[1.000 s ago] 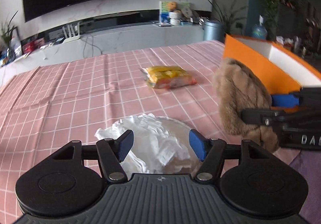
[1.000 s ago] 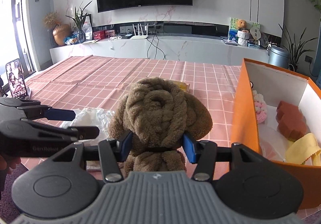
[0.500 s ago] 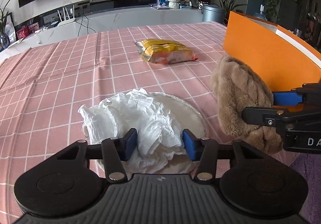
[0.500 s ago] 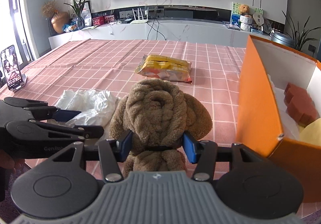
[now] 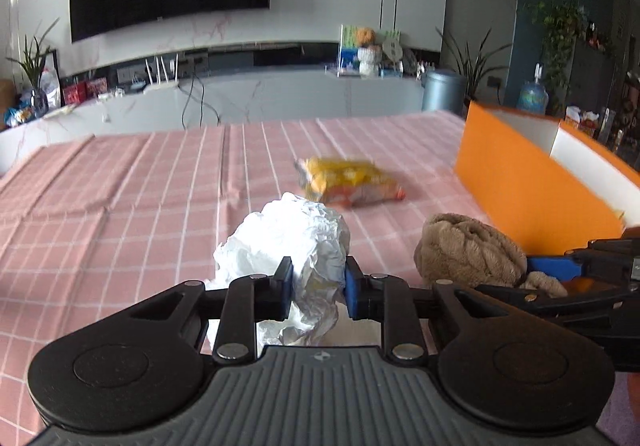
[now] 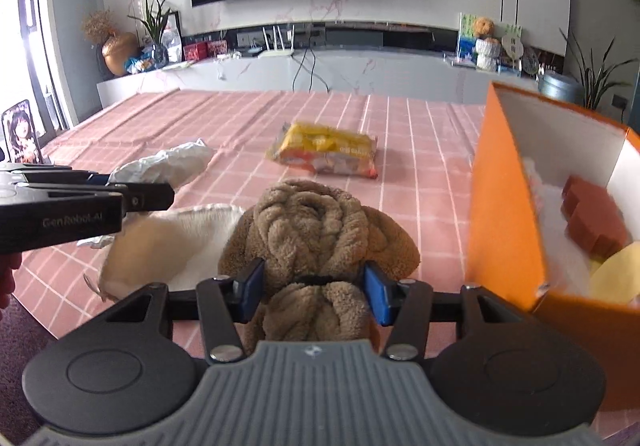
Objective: Organize soft objects
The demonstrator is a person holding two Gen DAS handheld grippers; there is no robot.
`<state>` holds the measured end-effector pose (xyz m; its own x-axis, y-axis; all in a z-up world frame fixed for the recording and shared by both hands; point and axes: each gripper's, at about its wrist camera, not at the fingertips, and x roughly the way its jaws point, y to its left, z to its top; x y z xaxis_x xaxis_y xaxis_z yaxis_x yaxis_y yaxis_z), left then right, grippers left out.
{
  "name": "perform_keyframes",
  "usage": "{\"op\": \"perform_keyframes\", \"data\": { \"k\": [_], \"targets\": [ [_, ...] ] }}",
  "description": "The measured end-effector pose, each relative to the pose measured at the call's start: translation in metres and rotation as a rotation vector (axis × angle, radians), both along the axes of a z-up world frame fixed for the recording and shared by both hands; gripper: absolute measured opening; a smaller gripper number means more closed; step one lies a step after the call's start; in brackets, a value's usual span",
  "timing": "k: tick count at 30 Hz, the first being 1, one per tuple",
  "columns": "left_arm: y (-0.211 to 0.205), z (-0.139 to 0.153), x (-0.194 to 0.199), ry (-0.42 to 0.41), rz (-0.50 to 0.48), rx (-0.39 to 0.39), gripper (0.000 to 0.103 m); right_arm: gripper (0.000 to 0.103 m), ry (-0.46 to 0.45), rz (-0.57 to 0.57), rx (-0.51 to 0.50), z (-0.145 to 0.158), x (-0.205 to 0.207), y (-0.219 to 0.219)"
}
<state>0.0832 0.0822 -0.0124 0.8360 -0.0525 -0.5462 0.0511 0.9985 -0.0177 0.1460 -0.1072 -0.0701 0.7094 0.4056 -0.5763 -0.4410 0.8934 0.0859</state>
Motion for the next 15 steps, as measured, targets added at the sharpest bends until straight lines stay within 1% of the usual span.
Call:
{"op": "perform_keyframes", "data": {
  "k": [4, 9, 12, 15],
  "targets": [
    [-0.006, 0.027, -0.002, -0.068, -0.020, -0.030, 0.028, 0.052, -0.065, -0.004, 0.024, 0.025, -0.006, -0.007],
    [-0.019, 0.054, 0.002, -0.128, -0.070, -0.074, 0.028, 0.052, -0.137, -0.010, 0.046, 0.057, -0.009, -0.021],
    [-0.030, 0.068, 0.008, -0.156, -0.114, -0.103, 0.028, 0.052, -0.178, -0.015, 0.056, 0.076, -0.009, -0.032],
    [-0.043, 0.078, 0.017, -0.173, -0.170, -0.124, 0.028, 0.052, -0.191, -0.029, 0.060, 0.090, -0.004, -0.047]
  ]
}}
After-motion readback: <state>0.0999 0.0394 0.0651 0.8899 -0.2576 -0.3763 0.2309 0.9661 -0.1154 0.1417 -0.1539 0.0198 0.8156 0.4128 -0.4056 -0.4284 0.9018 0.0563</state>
